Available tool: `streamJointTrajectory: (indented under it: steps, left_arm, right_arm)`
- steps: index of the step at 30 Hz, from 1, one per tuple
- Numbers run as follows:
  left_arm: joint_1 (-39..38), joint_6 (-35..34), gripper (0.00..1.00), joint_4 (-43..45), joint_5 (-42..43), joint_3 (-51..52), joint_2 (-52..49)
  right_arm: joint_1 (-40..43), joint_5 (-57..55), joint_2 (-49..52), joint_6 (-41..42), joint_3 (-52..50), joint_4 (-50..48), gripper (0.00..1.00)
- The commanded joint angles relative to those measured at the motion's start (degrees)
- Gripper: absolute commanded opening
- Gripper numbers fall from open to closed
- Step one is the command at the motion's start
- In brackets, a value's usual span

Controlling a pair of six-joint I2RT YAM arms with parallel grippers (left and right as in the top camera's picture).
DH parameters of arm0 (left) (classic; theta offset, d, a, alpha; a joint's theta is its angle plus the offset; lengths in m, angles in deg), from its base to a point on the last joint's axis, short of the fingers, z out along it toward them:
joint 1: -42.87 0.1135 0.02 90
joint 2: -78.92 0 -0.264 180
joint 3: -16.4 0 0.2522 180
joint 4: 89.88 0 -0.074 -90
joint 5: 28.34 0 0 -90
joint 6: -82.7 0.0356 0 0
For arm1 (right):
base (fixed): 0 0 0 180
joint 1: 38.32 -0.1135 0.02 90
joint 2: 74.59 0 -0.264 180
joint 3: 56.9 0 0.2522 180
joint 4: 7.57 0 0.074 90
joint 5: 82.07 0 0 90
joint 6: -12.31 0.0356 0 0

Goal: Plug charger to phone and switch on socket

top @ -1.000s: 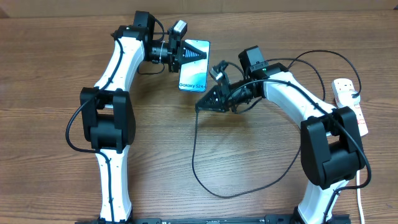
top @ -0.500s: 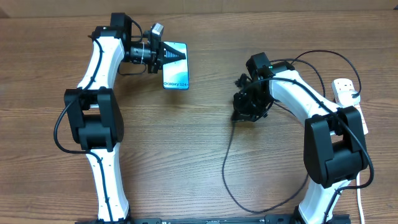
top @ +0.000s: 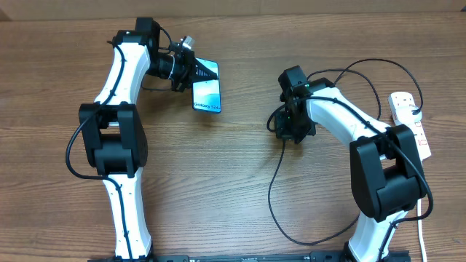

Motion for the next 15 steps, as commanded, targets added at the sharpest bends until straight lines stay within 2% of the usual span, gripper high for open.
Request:
streamJointTrajectory:
  steps: [1,7,15]
  left_arm:
    - [-0.39,-0.07,0.04,-0.72,-1.09,-0.44,0.24]
    - [-0.39,-0.07,0.04,-3.15,-6.73,-0.44,0.24]
    - [-0.39,-0.07,0.04,-3.32,-7.58,-0.44,0.24]
  right_arm:
    - [-0.02,-1.62,-1.44,0.68,-0.76,-1.40,0.04]
    - [-0.02,-1.62,-1.42,0.66,-0.81,-3.41,0.04]
    - [-0.02,-1.60,-1.42,0.68,-3.30,-5.01,0.04]
